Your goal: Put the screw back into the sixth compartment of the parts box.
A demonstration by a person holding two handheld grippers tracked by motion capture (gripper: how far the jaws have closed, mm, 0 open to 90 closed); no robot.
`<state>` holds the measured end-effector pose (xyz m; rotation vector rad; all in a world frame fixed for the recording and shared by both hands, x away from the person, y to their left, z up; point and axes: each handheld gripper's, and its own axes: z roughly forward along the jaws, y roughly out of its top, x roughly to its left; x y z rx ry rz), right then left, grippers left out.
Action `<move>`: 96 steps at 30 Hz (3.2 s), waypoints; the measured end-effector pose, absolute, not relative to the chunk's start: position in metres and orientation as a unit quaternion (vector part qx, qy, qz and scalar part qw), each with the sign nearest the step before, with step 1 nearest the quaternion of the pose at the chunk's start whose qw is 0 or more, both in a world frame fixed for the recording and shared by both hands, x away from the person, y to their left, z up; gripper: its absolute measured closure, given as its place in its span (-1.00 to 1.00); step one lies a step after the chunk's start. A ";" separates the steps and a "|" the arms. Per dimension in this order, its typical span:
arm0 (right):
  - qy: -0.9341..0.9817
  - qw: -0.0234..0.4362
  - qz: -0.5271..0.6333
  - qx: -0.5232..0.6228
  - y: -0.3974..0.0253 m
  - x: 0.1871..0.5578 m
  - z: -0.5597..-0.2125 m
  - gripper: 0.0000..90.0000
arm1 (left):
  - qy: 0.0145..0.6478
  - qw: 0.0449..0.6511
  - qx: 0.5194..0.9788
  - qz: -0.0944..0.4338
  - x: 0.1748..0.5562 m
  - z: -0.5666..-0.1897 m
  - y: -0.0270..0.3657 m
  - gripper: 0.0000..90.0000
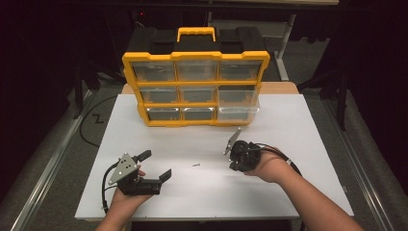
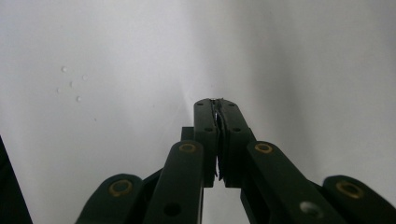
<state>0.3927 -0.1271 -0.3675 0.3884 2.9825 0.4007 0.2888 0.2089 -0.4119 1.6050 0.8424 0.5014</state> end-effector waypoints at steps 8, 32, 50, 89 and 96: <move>0.979 0.058 0.130 0.145 -0.142 0.392 -0.364 0.99 | 0.362 0.590 0.689 0.216 0.289 -0.412 0.209 -0.98; 0.976 0.070 0.128 0.160 -0.159 0.392 -0.348 0.99 | 0.361 0.591 0.688 0.216 0.288 -0.412 0.208 -0.98; 0.976 0.081 0.132 0.154 -0.154 0.398 -0.307 0.99 | 0.361 0.591 0.689 0.215 0.289 -0.412 0.209 -0.98; 0.972 0.105 0.142 0.153 -0.150 0.410 -0.240 0.99 | 0.362 0.594 0.686 0.214 0.289 -0.412 0.210 -0.98; 0.972 0.115 0.142 0.146 -0.147 0.416 -0.230 0.99 | 0.362 0.594 0.686 0.213 0.290 -0.412 0.210 -0.98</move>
